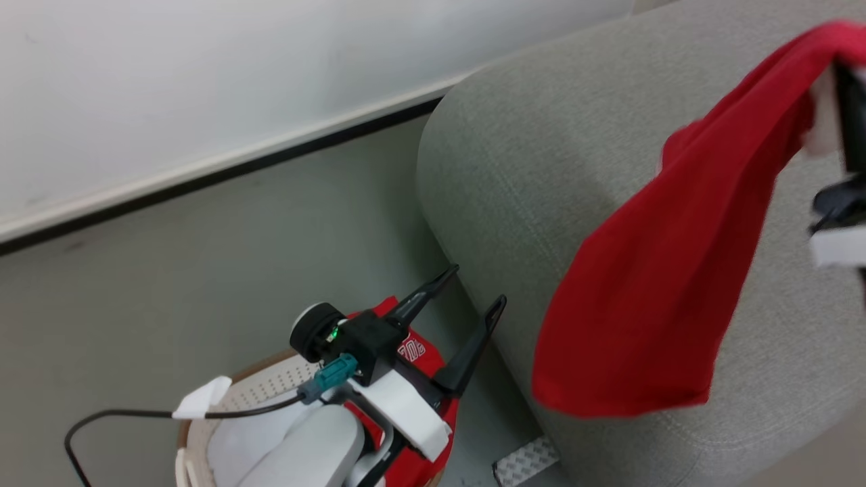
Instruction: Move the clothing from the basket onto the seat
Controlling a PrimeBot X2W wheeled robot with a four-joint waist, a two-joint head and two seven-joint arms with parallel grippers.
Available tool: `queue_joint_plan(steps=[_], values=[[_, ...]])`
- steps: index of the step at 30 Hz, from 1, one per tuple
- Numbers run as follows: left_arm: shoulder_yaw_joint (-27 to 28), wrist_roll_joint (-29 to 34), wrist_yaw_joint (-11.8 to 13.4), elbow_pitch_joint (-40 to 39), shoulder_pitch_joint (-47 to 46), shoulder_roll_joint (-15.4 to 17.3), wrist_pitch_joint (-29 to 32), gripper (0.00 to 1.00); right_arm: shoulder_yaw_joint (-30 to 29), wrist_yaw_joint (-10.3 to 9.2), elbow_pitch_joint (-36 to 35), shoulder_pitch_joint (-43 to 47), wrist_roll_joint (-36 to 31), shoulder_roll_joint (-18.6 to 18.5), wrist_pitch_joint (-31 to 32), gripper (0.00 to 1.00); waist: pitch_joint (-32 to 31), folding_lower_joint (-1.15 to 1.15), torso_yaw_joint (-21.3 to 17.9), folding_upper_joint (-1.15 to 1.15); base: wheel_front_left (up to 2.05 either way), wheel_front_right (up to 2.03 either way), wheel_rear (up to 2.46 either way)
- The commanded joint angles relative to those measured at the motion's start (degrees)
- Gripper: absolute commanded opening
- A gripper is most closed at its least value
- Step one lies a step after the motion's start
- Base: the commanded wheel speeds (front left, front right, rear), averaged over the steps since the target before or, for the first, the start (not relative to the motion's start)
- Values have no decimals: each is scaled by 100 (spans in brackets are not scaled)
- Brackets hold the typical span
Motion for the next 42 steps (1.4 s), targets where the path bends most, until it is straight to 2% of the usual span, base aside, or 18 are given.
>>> queue_joint_plan(steps=[1,11,19,24,30,37,41,42], values=[[-4,43,-9,32,-102,59,-5,100,-8,-12,130,-323,119,-141,-1,0,257,-1,135,0,0,0,0],[-125,148,-54,73,-577,153,43,100,30,-12,1299,-2248,872,-1015,-2,0,1108,-1,468,0,0,0,0],[-266,233,-61,-1,-910,178,139,100,415,-12,2528,-3104,865,-1467,1,0,1717,-1,771,0,0,0,0],[-331,277,-72,-70,-1110,169,185,100,865,-12,3528,-3264,924,-1512,122,0,2036,-1,1043,0,0,0,0],[-409,330,-59,-127,-1291,123,263,100,1300,-12,4455,-3255,1125,-1344,387,0,2383,-1,1287,0,0,0,0],[-460,337,-19,-113,-1383,72,210,100,1868,-12,5021,-3193,1319,-1150,943,0,2547,-1,1515,0,0,0,0],[-462,315,-11,-76,-1409,59,173,100,2161,-12,5104,-3292,1480,-1220,1319,0,2530,-1,1573,0,0,0,0],[-461,301,-4,-62,-1406,53,171,100,2234,-12,5098,-3311,1512,-1232,1393,20,2511,-1,1574,0,0,0,0]])
